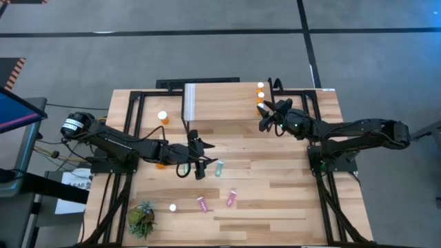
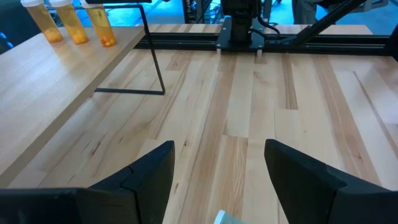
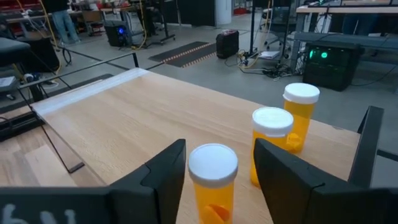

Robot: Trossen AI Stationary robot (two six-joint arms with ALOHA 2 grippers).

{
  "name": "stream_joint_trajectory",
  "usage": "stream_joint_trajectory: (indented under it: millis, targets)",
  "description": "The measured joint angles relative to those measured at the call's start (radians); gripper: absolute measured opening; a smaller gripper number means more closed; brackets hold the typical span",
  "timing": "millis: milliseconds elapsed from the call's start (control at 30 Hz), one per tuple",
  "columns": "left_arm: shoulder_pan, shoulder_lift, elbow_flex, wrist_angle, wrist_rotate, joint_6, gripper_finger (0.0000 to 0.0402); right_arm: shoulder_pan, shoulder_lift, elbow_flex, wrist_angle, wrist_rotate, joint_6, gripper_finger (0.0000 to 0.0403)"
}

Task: Pick and place medicine bottles onto shelf by color
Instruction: Put the small orange pill bottle on the shelf aligned with the other small orange pill bottle, then put the right pink pill bottle on the shelf

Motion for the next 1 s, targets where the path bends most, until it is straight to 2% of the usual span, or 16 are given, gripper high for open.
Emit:
stream_joint_trajectory:
  millis: [333,500,600,800,1000]
  targets:
    - [0.0,0.0,0.0,-0.008,0.0,0.0,0.0238,0.031,-0.006,0.044,-0.044,0.001,-0.045,0.0226]
    - [0.0,0.0,0.0,-0.01,0.0,0.0,0.0238,0.065,-0.05,0.142,-0.223,0.013,-0.061,0.0227]
    - [0.0,0.0,0.0,-0.015,0.0,0.0,0.0238,0.097,-0.093,0.208,-0.371,0.061,-0.06,0.0227]
    - [0.0,0.0,0.0,-0.042,0.0,-0.009,0.0238,0.212,-0.2,0.263,-0.576,0.19,-0.032,0.0223]
    - [0.0,0.0,0.0,-0.066,0.0,-0.022,0.0238,0.405,-0.27,0.237,-0.659,0.195,0.092,0.0214]
